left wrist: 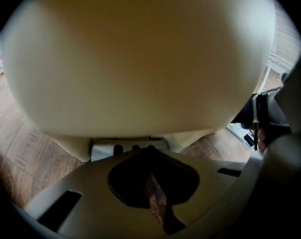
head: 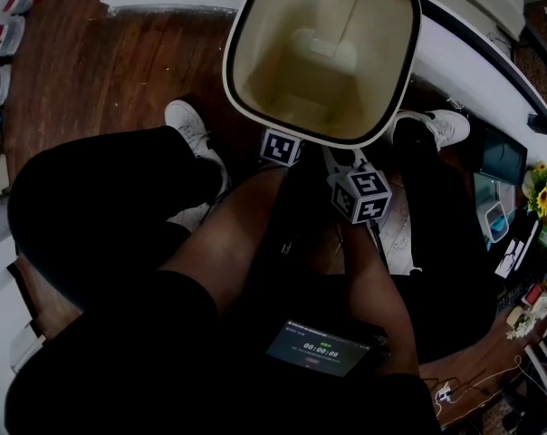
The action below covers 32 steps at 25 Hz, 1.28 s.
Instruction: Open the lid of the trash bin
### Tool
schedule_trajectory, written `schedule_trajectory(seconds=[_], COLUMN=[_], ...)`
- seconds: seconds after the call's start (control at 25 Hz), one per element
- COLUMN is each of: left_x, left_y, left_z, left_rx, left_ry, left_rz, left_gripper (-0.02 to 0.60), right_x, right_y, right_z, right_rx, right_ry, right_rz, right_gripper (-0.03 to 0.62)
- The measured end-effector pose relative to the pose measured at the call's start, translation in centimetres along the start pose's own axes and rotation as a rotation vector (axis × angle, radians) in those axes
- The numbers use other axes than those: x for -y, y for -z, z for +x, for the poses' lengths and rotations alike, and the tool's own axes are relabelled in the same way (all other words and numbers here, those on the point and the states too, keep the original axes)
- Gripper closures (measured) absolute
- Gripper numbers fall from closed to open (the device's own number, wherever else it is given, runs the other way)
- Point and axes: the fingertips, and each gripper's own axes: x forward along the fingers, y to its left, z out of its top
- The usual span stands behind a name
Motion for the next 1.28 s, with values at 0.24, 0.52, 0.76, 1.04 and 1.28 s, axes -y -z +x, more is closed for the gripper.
schedule_trajectory(seconds=[0.24, 0.52, 0.76, 1.04, 1.28], left_x=[0.04, 0.09, 0.1, 0.14, 0.2], left_y=[0.07, -0.19, -0.08, 0.03, 0.11], left_z=[0.21, 0.3, 0.29, 0.25, 0.2], left_rx=[0.002, 0.007, 0.004, 0.003, 0.002], left_ry=[0.007, 0.012, 0.013, 0.012, 0.007], left_rz=[-0.006, -0.004, -0.003, 0.016, 0.021], left_gripper=[0.549, 0.549, 0.549, 0.549, 0.549], right_x=[-0.06, 0.3, 0.25, 0.13, 0.12], right_y=[0.2, 0.15, 0.15, 0.45, 0.57], right_z=[-0.04, 0.04, -0.01, -0.12, -0.17], right_rx=[-0.002, 0.0, -0.003, -0.003, 0.0], right_ry=[-0.007, -0.002, -0.002, -0.01, -0.01], right_rz=[0.024, 0.022, 0.019, 0.034, 0.041], right_gripper=[0.574, 0.574, 0.574, 0.574, 0.574])
